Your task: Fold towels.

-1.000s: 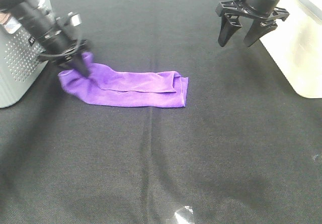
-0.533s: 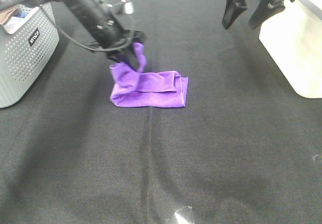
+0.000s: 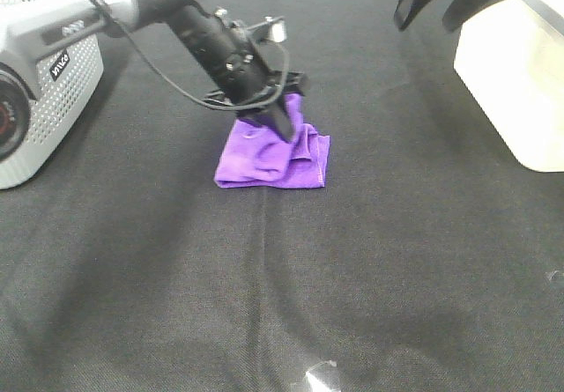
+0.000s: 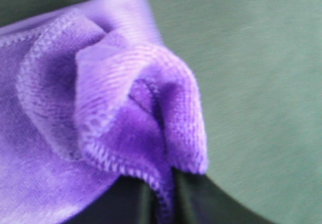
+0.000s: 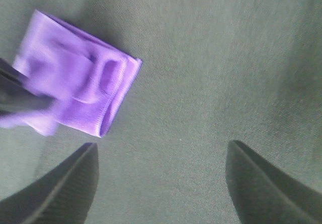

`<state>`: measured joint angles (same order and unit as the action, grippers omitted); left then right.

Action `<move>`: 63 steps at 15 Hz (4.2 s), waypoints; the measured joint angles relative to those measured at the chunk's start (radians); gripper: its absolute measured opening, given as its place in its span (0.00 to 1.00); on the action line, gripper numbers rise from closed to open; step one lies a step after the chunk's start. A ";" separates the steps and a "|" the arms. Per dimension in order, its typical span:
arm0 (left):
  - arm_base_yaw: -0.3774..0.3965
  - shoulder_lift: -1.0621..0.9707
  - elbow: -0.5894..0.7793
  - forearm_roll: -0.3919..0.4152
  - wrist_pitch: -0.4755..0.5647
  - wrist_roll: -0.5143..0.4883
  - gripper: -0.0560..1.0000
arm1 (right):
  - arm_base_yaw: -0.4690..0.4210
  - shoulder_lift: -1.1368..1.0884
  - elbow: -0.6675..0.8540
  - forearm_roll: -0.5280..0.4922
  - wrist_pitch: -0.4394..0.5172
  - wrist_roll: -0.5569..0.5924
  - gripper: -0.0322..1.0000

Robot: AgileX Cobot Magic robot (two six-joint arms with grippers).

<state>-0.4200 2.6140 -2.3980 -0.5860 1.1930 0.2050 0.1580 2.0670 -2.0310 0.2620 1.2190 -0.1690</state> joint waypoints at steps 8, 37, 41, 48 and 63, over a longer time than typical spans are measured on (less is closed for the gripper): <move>-0.061 0.002 -0.012 -0.230 -0.163 0.021 0.58 | 0.000 -0.018 0.000 0.020 0.001 0.001 0.72; 0.362 -1.750 1.437 0.578 -0.068 -0.213 0.72 | -0.003 -1.564 1.170 -0.205 0.001 0.184 0.74; 0.362 -2.218 1.680 0.578 -0.082 -0.213 0.72 | -0.003 -1.860 1.314 -0.205 0.004 0.185 0.74; 0.362 -2.617 1.847 0.575 -0.057 -0.214 0.72 | -0.003 -2.071 1.501 -0.209 0.006 0.180 0.74; 0.405 -2.620 1.883 0.577 -0.113 -0.214 0.72 | -0.091 -2.071 1.578 -0.235 -0.107 0.169 0.74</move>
<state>-0.0150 -0.0060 -0.5150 -0.0090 1.0800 -0.0090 0.0670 -0.0040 -0.4530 0.0270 1.1120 0.0000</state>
